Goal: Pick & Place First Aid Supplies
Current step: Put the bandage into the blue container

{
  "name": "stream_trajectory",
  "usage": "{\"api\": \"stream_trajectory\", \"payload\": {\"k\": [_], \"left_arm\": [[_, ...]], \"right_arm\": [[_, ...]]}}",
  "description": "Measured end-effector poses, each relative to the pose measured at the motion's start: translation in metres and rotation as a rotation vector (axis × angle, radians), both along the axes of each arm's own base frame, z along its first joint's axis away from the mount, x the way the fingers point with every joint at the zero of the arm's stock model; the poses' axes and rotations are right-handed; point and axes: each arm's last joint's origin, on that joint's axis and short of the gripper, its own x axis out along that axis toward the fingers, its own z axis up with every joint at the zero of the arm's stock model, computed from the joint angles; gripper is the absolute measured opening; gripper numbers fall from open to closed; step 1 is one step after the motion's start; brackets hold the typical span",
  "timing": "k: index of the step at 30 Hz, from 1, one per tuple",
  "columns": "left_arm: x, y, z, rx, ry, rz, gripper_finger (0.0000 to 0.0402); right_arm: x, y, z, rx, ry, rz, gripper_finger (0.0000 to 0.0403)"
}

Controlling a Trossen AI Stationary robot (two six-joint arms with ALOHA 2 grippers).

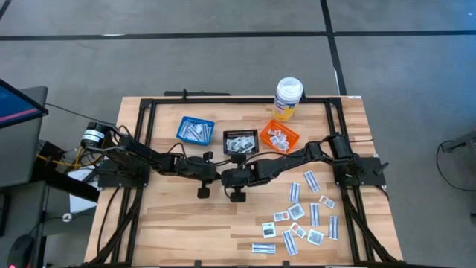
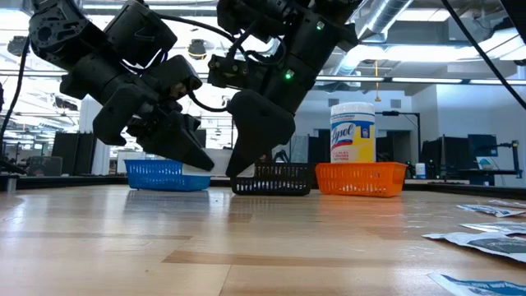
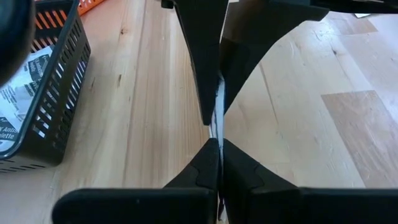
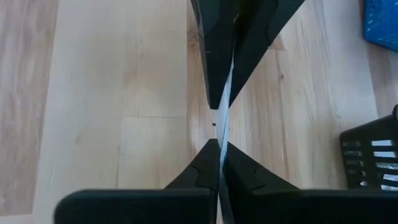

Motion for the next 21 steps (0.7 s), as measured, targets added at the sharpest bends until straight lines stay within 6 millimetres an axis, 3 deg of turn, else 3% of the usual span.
{"api": "stream_trajectory", "payload": {"k": [11, 21], "left_arm": [[0.0, 0.0, -0.0001, -0.003, 0.001, 0.002, 0.0007], [-0.0004, 0.0, -0.0007, -0.003, 0.007, 0.001, 0.0007]], "right_arm": [[-0.0002, 0.0, -0.0001, -0.001, 0.003, 0.0, 0.0002], [-0.0011, -0.0003, -0.0011, -0.005, 0.015, 0.0, 0.0033]]}}
